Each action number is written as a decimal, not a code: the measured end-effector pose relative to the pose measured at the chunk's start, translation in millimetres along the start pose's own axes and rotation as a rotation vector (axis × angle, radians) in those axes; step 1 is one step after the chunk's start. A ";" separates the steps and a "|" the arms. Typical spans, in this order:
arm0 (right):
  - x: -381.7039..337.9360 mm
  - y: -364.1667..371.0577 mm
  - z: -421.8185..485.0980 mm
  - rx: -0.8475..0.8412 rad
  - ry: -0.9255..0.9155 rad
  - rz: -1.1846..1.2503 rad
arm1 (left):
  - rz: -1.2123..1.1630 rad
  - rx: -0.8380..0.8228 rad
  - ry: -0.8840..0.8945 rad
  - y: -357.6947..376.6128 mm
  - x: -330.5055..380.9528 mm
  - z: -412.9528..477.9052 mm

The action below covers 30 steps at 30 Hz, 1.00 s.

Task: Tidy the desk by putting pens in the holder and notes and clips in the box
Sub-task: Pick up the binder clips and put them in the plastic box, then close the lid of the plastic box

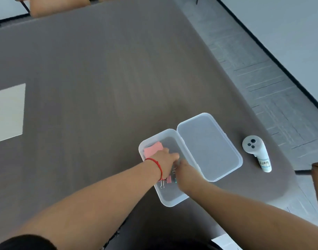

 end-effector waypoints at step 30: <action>157.5 -75.9 -30.0 0.147 0.621 0.564 | -1.696 0.101 -0.710 -26.1 -16.2 -86.0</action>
Point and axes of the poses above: each hand's wrist, its own z-axis towards the middle knuckle, its own y-axis out of the palm, x = y × z, the point moved 2 cm from there along z, towards the middle knuckle, and after that the axes turned 7 degrees about -z, right-handed, at the moved point
